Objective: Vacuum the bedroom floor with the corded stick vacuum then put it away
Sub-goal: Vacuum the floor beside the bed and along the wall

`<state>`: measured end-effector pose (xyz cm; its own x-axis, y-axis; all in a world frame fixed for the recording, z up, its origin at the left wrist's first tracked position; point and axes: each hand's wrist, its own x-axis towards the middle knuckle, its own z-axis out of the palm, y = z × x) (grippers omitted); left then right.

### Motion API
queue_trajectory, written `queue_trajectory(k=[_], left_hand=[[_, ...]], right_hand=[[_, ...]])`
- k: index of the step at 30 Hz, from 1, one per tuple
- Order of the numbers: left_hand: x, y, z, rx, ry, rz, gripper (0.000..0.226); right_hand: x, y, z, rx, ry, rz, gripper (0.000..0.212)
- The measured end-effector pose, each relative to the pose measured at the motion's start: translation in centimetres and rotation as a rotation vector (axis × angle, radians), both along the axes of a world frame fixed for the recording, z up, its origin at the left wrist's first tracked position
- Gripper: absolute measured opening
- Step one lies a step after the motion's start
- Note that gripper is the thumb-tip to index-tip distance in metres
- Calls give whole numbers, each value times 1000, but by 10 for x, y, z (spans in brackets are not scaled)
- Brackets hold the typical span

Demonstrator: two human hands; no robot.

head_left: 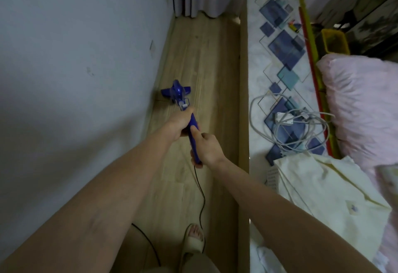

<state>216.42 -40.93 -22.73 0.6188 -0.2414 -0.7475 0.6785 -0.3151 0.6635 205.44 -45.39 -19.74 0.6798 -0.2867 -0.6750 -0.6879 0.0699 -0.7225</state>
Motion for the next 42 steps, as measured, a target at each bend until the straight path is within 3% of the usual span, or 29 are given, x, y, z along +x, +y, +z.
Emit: queue_trajectory(k=[10,21,29,42], left_hand=[[-12,1,-9,-41,104,7,23],[-79,25,41,-153,194,12,16],[-145,61,76,-54,134,-191,21],[-157,111,66,-24,159,-271,42]], right_hand=[[-15,-4,-6,-51,20,38,41],[-85,12,77,-99,58,37,43],[-150,69,122,-39,130,-189,48],[-172,134,102,25,50,-326,40]])
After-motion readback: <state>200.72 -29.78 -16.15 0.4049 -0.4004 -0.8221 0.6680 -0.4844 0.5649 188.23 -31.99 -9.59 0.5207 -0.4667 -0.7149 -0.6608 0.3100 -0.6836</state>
